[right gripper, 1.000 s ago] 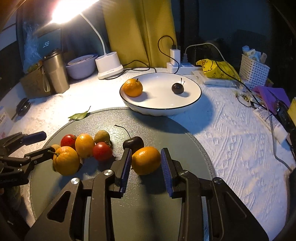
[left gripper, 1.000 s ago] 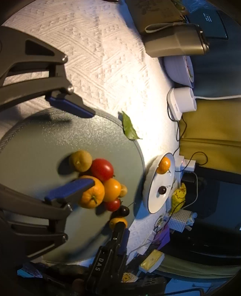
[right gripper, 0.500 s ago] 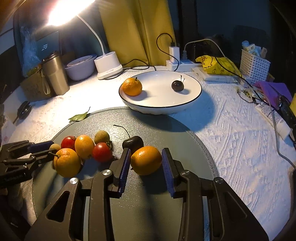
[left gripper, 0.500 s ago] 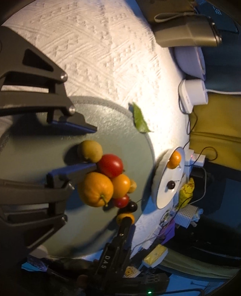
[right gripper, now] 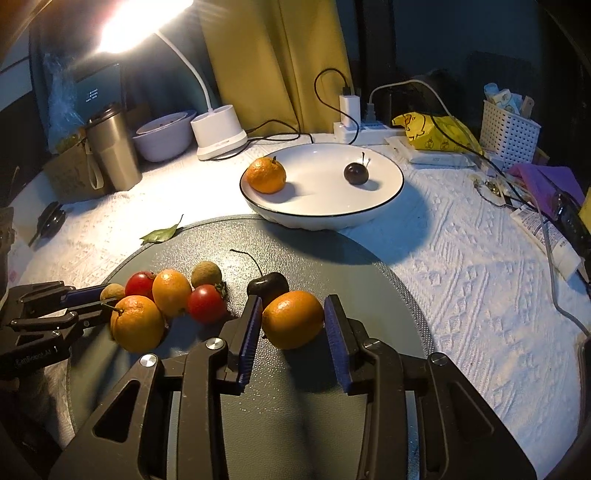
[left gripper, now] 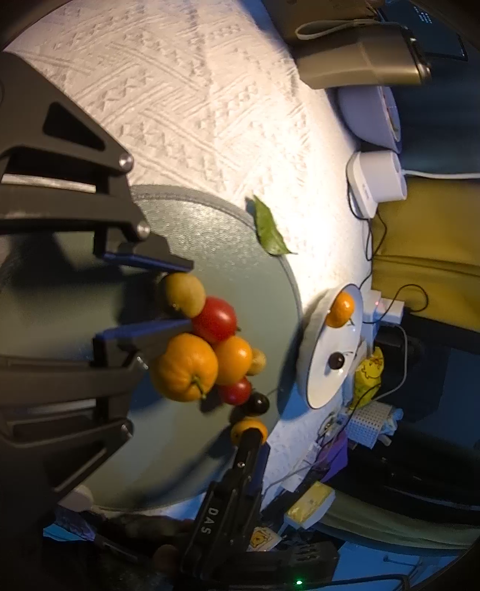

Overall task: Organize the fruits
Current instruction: 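Grasp a small yellow fruit with the left tool while the right tool grasps a small orange, then carry the yellow fruit with the left tool while the right tool carries the orange to the bowl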

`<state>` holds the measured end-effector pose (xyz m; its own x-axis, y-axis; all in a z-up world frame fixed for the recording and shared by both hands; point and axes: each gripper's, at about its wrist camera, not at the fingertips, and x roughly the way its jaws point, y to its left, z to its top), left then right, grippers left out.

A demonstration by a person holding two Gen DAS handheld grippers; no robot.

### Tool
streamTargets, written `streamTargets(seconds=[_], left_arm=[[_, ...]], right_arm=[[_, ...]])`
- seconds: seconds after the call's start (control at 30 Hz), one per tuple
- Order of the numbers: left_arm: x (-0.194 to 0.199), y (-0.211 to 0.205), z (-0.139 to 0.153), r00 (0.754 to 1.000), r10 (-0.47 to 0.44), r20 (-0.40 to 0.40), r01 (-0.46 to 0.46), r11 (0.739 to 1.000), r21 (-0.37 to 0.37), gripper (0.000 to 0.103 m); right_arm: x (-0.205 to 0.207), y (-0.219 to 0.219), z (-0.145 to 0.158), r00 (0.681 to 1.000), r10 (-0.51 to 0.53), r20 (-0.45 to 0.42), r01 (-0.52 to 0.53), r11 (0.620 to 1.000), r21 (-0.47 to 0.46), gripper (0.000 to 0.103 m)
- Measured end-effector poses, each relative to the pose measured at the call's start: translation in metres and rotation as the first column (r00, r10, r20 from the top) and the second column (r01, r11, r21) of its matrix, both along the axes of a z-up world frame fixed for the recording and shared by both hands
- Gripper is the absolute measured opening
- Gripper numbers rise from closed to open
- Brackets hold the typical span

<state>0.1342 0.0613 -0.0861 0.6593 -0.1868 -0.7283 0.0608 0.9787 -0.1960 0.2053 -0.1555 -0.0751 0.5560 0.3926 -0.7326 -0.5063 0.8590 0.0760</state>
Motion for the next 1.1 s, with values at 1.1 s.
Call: streamTargets(seconds=[1.1], left_arm=[[0.067, -0.022, 0.056, 0.989, -0.092, 0.118, 0.087, 0.995, 0.047, 0.026]], right_arm=[[0.052, -0.018, 0.043, 0.994, -0.032, 0.102, 0.028, 0.999, 0.035, 0.037]])
